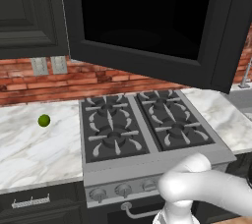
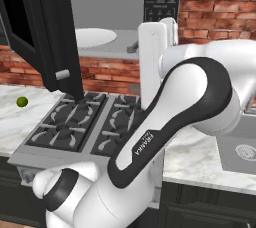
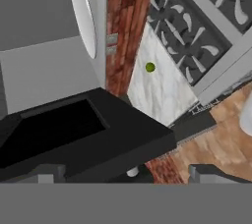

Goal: Place the sponge inside the microwave to prepare for sanitizing.

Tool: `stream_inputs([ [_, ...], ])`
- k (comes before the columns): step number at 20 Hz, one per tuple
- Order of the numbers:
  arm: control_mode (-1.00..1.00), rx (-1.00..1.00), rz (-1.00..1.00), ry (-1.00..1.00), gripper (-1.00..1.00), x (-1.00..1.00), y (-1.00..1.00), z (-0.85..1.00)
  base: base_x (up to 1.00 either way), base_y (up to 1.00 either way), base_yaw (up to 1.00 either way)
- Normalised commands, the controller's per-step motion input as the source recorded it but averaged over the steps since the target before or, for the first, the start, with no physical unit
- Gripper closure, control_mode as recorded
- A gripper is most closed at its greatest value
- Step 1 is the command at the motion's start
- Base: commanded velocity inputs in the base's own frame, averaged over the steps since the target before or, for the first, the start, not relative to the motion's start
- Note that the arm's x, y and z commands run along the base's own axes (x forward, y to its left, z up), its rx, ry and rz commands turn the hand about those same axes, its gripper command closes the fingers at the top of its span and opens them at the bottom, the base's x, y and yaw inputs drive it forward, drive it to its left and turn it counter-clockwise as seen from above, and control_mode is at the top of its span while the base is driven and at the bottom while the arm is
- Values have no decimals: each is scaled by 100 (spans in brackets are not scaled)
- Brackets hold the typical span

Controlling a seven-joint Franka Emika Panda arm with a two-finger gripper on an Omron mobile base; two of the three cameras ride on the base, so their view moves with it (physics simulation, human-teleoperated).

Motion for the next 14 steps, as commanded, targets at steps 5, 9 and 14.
stream_inputs([
  [5, -100, 0, 0, -11, -100, 20, 1, -2, 0, 0, 0],
  [9, -100, 3, 8, -14, -100, 0, 18, 0, 0, 0, 0],
  [14, -100, 3, 12, -12, -100, 0, 19, 1, 0, 0, 0],
])
